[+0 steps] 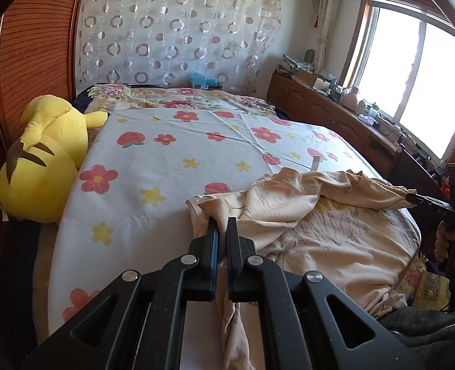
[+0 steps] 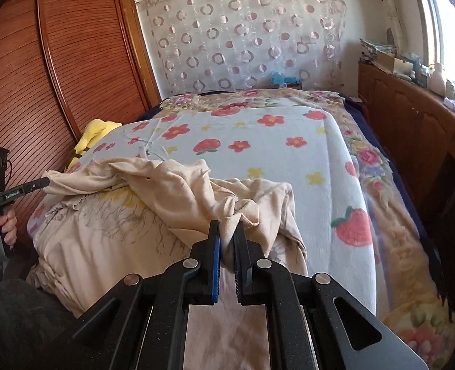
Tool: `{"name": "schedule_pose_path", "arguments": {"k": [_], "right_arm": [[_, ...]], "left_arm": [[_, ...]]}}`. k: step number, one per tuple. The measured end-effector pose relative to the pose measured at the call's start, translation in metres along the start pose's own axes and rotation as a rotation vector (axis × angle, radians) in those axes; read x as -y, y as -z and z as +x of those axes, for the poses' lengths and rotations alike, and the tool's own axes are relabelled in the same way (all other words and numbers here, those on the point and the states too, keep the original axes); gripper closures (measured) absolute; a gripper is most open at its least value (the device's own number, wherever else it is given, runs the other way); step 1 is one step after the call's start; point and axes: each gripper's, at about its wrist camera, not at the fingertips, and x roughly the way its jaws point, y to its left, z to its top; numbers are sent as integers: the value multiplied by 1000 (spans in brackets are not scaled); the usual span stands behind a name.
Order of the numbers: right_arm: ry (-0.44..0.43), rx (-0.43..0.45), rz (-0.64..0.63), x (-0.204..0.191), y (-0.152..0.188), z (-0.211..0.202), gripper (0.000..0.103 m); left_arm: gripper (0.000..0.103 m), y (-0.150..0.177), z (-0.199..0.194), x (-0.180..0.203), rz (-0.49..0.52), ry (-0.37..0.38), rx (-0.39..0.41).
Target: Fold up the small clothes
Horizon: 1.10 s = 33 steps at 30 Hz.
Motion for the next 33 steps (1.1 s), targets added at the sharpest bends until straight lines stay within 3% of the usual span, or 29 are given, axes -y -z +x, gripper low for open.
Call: {"name": "schedule_pose_path", "arguments": {"k": [4,11,16,18,20,22,27,33], "right_arm": [[37,-3,-16,-2,-3,-21,96],[110,-63,-61,-6,-3,-36,96],[128,-115,-61,-12,-1,-21,94],[136,-114,-70,-15,-9,-21,91],[149,-97,-82,-19,-17,-27,90],[163,-78,-88,-22,-25,-33,81],[179,-40,-108,-22,-40,-32,61],[160,-77,-106,-13,-51,13,60]], "left_arm": [[98,4,-28,3,12,-20,28],[95,23,-21,2,23,-41,-55],[66,16,-13,-1,36,-42,-60],[65,10,-13,-1,54,-49,-51],[51,2,-10,-3,65,-84,-45],[31,-4,-8,-3,76,-90,-38],[27,-20,16,-14,51,-95,-57],[27,-30,50,-23,61,-114,-120]]}}
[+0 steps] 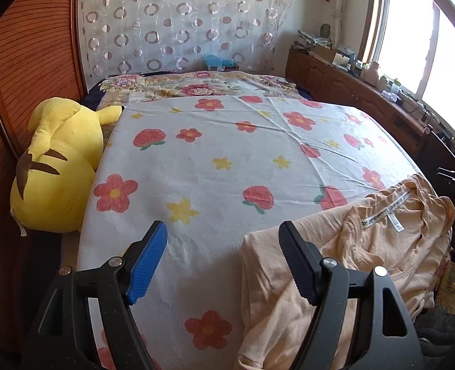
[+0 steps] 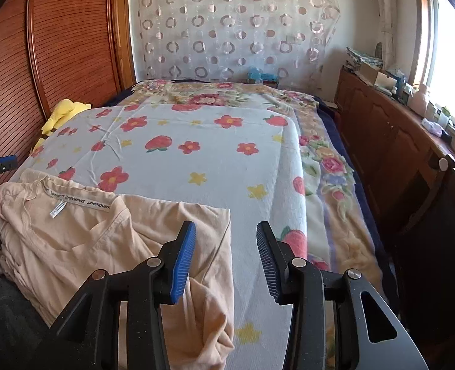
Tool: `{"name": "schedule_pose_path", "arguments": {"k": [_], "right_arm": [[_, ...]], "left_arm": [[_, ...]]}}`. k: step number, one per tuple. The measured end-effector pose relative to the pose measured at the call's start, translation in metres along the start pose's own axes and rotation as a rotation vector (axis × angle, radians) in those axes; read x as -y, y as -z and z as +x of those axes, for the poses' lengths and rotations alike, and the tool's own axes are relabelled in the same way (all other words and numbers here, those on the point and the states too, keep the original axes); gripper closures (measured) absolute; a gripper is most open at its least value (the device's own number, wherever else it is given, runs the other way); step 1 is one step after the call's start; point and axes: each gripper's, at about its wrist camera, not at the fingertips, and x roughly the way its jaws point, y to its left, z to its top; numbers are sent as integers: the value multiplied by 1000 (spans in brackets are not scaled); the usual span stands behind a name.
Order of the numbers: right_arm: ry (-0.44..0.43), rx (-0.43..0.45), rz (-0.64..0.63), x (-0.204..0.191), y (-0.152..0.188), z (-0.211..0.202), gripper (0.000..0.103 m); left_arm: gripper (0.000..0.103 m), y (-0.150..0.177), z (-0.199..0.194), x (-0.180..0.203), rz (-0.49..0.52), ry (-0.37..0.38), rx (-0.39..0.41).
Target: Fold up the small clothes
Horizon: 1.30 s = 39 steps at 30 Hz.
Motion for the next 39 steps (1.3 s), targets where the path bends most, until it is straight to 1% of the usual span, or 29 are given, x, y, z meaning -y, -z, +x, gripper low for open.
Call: {"name": "schedule_pose_path", "arguments": {"k": [3,5,8,13,17,19,20,21,23,25,26,29,30,31,32,33,34,36,37,38,39], "right_arm": [[-33,-39,8,-1,-3,20,60],[-61,-55,18,4,-7,27,60],[-59,-85,12,6,-12,39,60],[-55,-137,5,13,-18,56,53],[-51,-142,8,16,-21,59,50],[-56,-143,10,15,-22,60,50],[-64,-144,8,14,-23,62,50],[-70,-148,7,14,-24,62,50],[-79,-161,2,12,-26,66,50],[-91,-172,-18,8,-27,68,50],[-95,-177,-26,7,-27,70,50],[-110,-187,-48,3,-27,70,50],[-124,-193,-50,3,-27,70,50],[-141,-199,-43,5,-27,70,53],[-149,-204,-38,6,-28,69,57],[-150,-208,-42,7,-28,69,65],[-149,-214,-51,7,-29,69,77],[-178,-229,-58,5,-29,67,91],[-186,-228,-66,3,-28,66,93],[-168,-213,-83,1,-28,61,94],[-125,-177,-86,0,-29,53,95]], "left_arm": [[27,-2,14,-2,1,26,-38],[27,-1,21,-2,3,25,-62],[27,3,26,1,10,23,-85],[27,6,29,4,11,29,-110],[28,10,32,9,21,53,-137],[37,11,32,12,33,59,-152],[40,11,32,14,38,58,-152],[47,10,31,14,37,79,-154],[50,9,32,14,30,105,-154],[55,10,31,14,36,107,-154],[57,10,30,14,34,120,-155],[71,10,30,12,13,160,-163],[79,10,31,12,9,169,-168],[87,11,30,13,15,168,-168],[90,12,29,14,17,176,-166],[94,13,28,15,20,182,-162],[96,14,25,17,24,179,-153],[97,13,15,21,35,181,-120],[97,11,8,23,34,186,-97],[97,9,-1,24,31,188,-70],[97,6,-11,25,22,189,-44]]}}
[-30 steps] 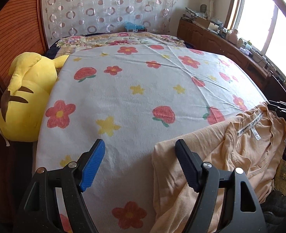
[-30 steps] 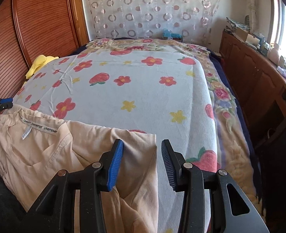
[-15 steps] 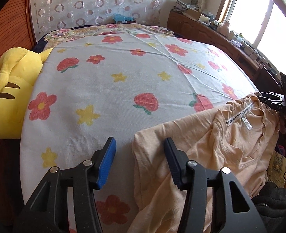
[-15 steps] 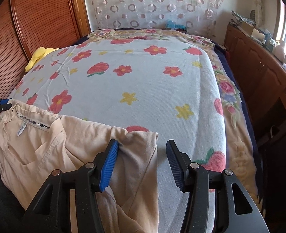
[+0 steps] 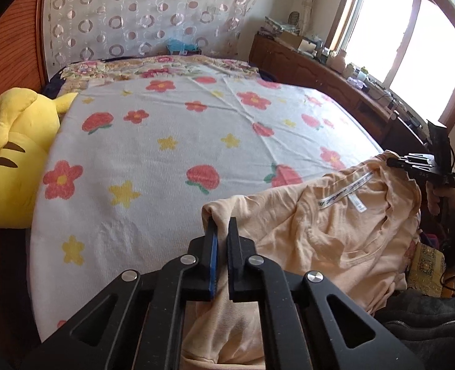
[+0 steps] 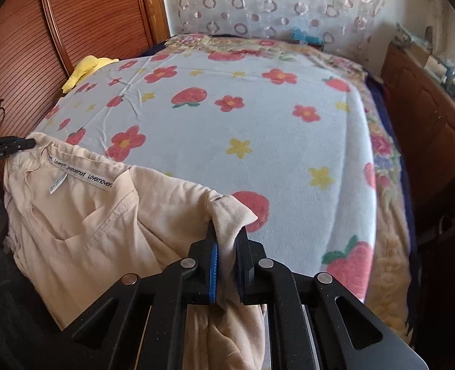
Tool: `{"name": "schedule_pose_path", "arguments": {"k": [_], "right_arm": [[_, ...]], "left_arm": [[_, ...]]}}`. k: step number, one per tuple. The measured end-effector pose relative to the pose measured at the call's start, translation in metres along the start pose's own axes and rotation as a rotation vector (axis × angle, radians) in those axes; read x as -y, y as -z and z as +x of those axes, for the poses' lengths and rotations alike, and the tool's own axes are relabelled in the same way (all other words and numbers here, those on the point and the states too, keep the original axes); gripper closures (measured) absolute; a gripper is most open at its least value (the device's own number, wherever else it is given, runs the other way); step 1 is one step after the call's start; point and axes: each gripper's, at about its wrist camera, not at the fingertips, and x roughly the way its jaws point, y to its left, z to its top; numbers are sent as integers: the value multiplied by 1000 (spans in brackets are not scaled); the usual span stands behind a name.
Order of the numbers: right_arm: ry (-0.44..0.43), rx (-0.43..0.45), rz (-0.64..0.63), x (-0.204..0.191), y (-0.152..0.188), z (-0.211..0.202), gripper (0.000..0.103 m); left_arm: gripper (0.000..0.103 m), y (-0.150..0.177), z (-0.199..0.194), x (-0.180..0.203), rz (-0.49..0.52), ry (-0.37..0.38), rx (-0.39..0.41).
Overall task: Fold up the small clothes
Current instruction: 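Lift the shirt by its hem high with both grippers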
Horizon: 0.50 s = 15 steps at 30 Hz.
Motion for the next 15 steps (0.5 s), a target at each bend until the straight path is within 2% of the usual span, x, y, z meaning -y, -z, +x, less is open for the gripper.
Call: {"name": "schedule_pose_path", "arguments": {"k": [2,6,9,11,15], "right_arm": [[13,79,41,0,-1,-24,95],[28,246,40,-12,-4,-87,96],[22,330,12,-26,-12,-129,96],[28,385,-7,-33,-16,-157,96],[35,472,-50,-50,-25,-207,96]], "left_arm": [[98,-8,-23,6,3,15,60],[98,-30,-76,23,24,41,194],[98,-49,-115,39,53,57,291],[98,-61,-140,51,82,39,358],[98,-78,-186,61,113,47,459]]}}
